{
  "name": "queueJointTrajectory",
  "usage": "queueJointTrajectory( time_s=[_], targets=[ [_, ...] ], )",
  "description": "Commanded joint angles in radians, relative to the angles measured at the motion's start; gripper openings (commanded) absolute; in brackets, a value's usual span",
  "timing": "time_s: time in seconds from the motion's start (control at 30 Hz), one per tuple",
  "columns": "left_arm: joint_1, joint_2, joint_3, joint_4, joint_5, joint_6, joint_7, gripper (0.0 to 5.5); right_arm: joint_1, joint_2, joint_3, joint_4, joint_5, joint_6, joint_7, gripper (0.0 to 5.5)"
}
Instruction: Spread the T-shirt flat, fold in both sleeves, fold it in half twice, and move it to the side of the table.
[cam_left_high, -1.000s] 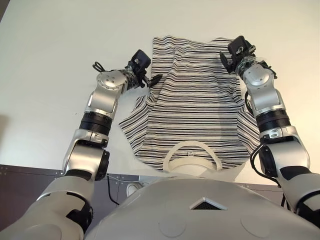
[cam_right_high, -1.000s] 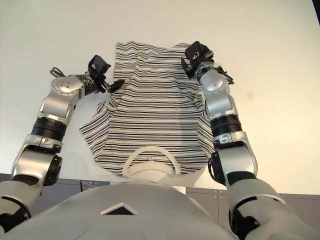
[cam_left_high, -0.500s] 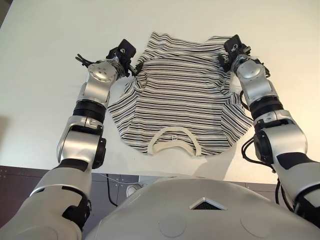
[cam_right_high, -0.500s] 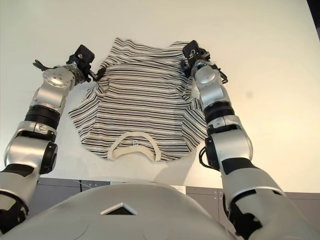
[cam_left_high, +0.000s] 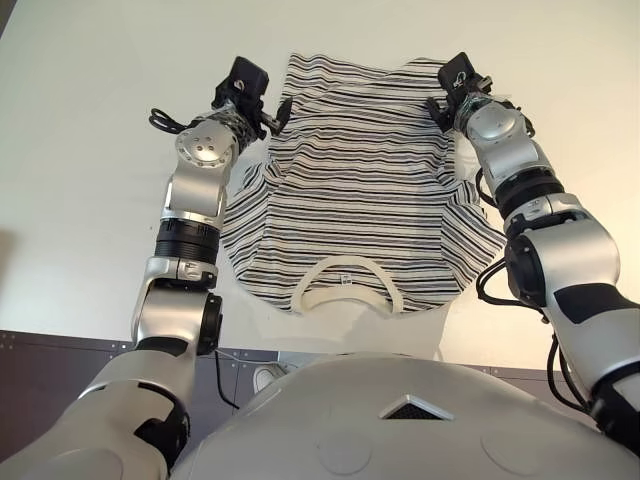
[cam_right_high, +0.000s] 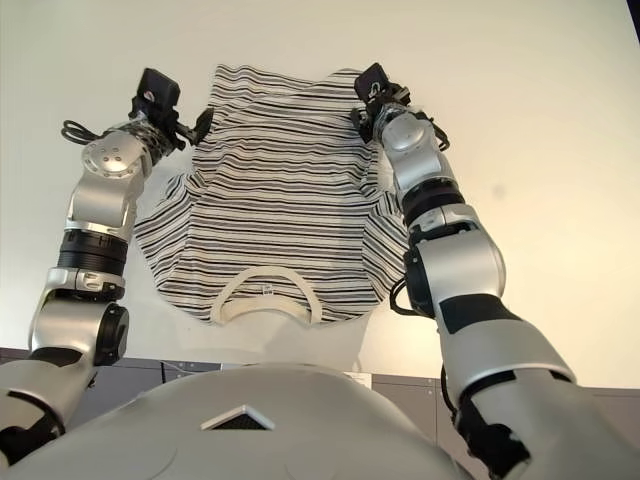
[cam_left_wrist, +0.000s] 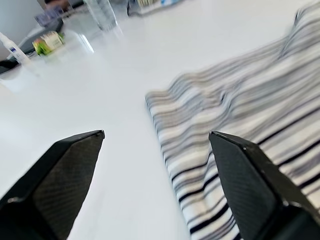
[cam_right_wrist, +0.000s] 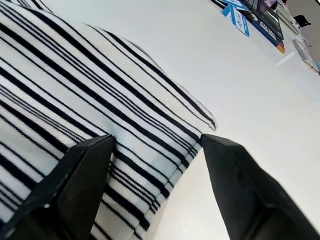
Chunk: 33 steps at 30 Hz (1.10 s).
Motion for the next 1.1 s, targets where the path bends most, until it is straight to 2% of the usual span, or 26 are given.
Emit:
queueJointTrajectory(
  time_s=[0.03,0.13,0.2,0.27,0.37,0.4,0.47,0.57,0.63,0.77,0.87,1.0,1.1],
  targets=[
    [0.135,-0.023,0.031,-0.226,-0.072,0.089,-0.017,3.88,-0.006,0.066,-0.054,0.09,0.036,-0.009,-0.043,3.2],
    [0.218,-0.037,0.041,-0.367,-0.107,0.159,-0.009,3.88,-0.033,0.102,-0.204,0.106,0.163,-0.028,-0.11,3.2],
    [0.263,-0.047,0.038,-0.422,-0.118,0.197,0.001,3.88,-0.026,0.11,-0.247,0.109,0.2,-0.025,-0.11,3.2],
    [0.303,-0.049,0.018,-0.47,-0.117,0.226,-0.001,3.88,-0.001,0.095,-0.201,0.105,0.149,-0.019,-0.094,3.2],
    [0.383,-0.018,-0.028,-0.546,-0.098,0.255,-0.027,3.88,0.1,-0.018,-0.088,-0.017,0.039,-0.016,-0.03,3.2],
    [0.396,-0.012,-0.035,-0.556,-0.091,0.258,-0.028,3.88,0.129,-0.041,-0.077,-0.084,0.032,-0.015,-0.005,3.2],
    [0.407,-0.003,-0.042,-0.559,-0.072,0.261,-0.017,3.88,0.218,-0.079,-0.051,-0.373,0.038,0.032,0.092,3.2],
    [0.428,0.005,-0.042,-0.568,-0.056,0.263,0.003,3.88,0.344,-0.124,0.02,-0.754,0.064,0.193,0.29,3.2],
    [0.441,0.005,-0.046,-0.579,-0.047,0.263,0.012,3.88,0.43,-0.175,0.082,-0.846,0.019,0.227,0.372,3.2],
    [0.484,-0.009,-0.042,-0.645,-0.053,0.28,0.028,3.88,0.559,-0.256,0.091,-0.997,-0.019,0.327,0.412,3.2],
    [0.521,0.019,-0.069,-0.681,-0.043,0.294,0.009,3.88,0.531,-0.249,0.145,-0.934,-0.057,0.321,0.406,3.2],
    [0.587,0.066,-0.089,-0.769,-0.043,0.331,-0.031,3.88,0.377,-0.142,0.247,-0.66,-0.116,0.197,0.37,3.2],
    [0.666,0.114,-0.095,-0.831,-0.022,0.338,-0.045,3.88,0.323,-0.128,0.223,-0.554,-0.097,0.091,0.337,3.2]
  ],
)
